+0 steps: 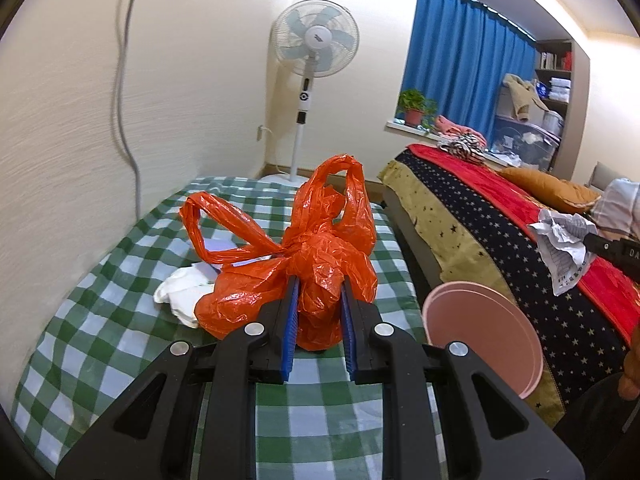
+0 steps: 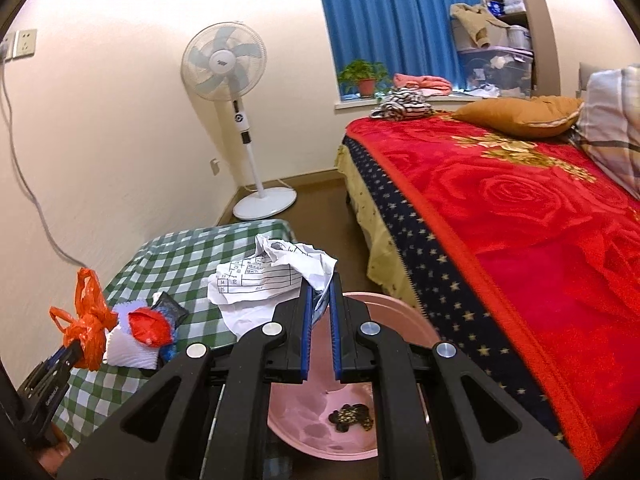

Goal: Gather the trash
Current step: 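Carry the orange bag and crumpled paper with both tools over the pink bin, then open the left tool over the bin while the right tool drops the paper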

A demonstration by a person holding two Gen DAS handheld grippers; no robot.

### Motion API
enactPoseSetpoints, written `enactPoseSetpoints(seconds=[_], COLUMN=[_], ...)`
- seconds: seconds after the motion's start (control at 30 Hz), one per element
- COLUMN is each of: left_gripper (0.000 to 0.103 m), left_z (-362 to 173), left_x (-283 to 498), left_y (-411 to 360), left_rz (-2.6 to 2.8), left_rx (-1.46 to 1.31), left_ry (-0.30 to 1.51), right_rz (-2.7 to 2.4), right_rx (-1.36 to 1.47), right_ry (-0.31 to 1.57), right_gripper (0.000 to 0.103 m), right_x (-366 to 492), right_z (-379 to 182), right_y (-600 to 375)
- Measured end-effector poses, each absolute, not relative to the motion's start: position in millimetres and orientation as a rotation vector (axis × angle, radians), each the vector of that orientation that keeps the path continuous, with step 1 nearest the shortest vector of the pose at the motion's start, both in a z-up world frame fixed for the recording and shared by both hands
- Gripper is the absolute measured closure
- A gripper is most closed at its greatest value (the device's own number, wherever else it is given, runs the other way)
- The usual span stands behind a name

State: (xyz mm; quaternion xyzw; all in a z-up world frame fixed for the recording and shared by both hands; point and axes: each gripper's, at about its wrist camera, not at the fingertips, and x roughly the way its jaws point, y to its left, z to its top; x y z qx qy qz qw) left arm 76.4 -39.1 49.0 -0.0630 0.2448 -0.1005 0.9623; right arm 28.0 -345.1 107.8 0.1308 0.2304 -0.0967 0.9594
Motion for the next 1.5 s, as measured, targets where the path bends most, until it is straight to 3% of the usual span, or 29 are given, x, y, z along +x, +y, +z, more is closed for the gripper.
enactPoseSetpoints(seconds=[1.5], left_gripper=[0.084], left_z=[-5], left_x=[109], left_y=[-203], left_rz=[-0.555], left_rx=[-0.038], left_ry=[0.578], right_rz=[-0.369], right_rx=[0.292], right_ry=[0.500], right_gripper=[0.094], right_x=[61], right_z=[68], right_y=[-387])
